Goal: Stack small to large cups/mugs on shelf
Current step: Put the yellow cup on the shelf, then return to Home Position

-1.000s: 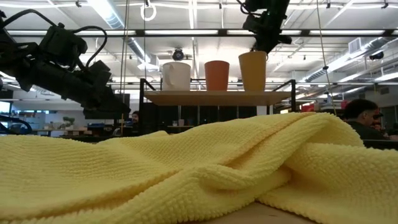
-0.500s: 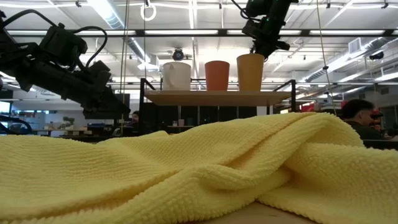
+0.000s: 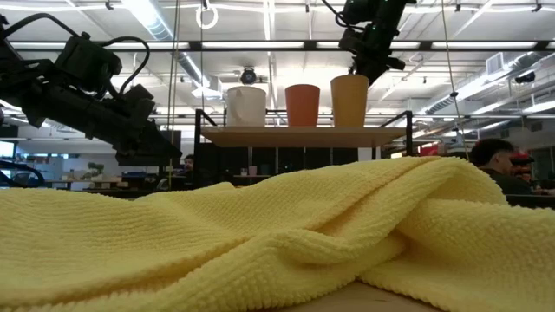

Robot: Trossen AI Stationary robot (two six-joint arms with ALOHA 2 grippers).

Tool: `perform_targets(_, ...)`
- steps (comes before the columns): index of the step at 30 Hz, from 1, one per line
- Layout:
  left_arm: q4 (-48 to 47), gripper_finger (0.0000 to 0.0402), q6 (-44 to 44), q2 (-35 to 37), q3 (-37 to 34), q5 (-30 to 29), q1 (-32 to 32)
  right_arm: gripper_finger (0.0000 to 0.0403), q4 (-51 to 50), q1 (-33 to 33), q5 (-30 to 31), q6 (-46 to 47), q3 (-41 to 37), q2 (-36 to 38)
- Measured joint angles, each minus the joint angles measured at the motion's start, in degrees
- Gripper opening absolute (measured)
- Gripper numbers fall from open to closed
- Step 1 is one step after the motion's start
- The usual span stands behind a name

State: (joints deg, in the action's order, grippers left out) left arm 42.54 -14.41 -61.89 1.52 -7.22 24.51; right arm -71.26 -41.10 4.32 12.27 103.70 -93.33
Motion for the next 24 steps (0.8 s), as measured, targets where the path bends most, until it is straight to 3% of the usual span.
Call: perform_targets(24, 0.04, 0.0012, -0.66, 0.00, 0.00, 0.00, 0.02, 0.0055, 0.19, 3.64, 0.77, 2.75, 0.00, 11.52)
